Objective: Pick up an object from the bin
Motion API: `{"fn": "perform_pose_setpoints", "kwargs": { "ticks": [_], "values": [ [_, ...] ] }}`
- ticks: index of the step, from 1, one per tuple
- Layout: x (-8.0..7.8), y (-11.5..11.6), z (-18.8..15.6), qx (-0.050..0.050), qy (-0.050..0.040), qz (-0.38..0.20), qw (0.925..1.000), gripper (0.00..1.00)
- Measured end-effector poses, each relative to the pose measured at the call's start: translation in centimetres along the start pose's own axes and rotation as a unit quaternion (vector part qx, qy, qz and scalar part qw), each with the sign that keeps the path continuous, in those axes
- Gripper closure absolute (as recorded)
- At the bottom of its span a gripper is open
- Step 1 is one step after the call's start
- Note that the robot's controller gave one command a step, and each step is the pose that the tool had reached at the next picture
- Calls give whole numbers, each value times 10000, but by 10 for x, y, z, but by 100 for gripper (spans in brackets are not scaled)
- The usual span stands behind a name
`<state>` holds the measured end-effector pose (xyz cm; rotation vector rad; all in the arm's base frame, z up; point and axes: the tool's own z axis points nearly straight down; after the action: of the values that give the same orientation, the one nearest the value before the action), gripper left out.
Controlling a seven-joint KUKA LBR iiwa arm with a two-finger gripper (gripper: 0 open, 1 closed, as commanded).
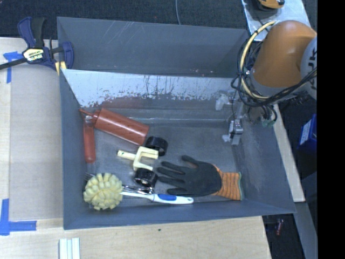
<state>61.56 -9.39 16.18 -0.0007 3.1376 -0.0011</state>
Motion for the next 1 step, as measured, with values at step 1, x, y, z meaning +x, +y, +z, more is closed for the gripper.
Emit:
{"fn": "perform_pose_setpoints", "kwargs": {
  "ticks": [1],
  "values": [
    [21,26,50,3,-36,1033,9946,0]
  ]
}}
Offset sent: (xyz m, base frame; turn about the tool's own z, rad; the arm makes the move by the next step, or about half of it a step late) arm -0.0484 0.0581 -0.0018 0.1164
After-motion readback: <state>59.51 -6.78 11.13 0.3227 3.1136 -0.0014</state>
